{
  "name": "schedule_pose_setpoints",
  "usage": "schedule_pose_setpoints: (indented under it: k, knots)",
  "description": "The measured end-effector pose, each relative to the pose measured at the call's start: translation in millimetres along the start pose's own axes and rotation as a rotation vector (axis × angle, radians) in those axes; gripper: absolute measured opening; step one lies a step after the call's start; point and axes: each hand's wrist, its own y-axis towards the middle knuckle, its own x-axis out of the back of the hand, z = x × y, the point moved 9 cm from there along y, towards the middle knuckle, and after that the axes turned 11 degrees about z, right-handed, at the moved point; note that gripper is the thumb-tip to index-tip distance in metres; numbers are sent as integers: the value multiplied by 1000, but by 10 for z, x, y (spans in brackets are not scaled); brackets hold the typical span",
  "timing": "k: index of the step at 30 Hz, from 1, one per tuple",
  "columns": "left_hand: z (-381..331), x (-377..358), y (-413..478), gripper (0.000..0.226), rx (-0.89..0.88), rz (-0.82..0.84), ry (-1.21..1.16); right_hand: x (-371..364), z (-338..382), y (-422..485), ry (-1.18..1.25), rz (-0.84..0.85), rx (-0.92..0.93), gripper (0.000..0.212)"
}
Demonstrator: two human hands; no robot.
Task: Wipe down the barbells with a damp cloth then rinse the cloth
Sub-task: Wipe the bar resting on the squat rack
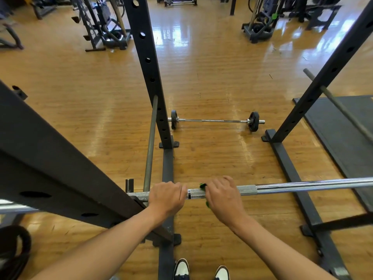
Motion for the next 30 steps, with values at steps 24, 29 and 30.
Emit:
schedule_pose_setpoints:
  k: [24, 29, 30]
  knots:
    - [-12, 16, -20, 51, -20, -12, -24, -46, 290, -24, 42, -89, 84, 22]
    - [32, -51, -2, 46, -3, -10, -58, -41, -401, -454, 45, -233, 23, 35]
    - [41, -54, -8, 46, 3, -13, -62, -35, -516, -482, 41, -238, -9, 34]
